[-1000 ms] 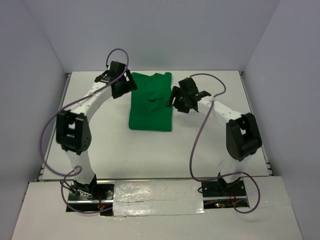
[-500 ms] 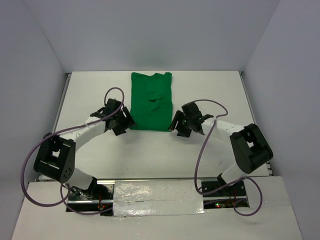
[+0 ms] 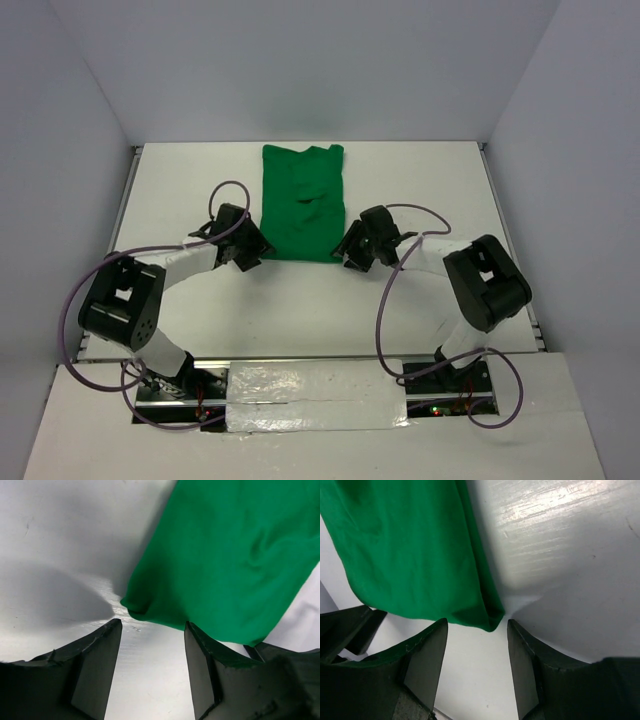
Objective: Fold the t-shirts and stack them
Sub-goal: Fold the folded rectangular tshirt in 1/3 of the way
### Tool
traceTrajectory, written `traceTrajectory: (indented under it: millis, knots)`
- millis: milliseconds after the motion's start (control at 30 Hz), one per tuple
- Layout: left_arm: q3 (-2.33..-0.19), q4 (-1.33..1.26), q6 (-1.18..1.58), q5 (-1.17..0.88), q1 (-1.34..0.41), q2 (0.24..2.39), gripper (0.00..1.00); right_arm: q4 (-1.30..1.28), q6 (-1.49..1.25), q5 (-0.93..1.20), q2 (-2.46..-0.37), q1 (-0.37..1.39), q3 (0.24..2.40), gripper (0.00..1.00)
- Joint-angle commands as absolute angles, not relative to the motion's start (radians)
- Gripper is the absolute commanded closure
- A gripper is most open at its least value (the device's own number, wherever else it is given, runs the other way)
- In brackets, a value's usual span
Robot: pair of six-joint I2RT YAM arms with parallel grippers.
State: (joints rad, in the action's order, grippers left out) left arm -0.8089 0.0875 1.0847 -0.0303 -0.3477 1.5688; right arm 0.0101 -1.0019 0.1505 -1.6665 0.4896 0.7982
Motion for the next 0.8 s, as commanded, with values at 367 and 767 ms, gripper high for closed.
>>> traceTrajectory:
  millis: [367,767]
  knots:
    - [-0.804,0.021,1.106,0.031,-0.350,1.657,0.47,0.089,-1.051,0.124,-1.759,0.496,0.816,0.63]
    - [-0.880,0.074,1.075,0.072,-0.350,1.709,1.00,0.058,-1.034,0.112,-1.772,0.497,0.853,0.96]
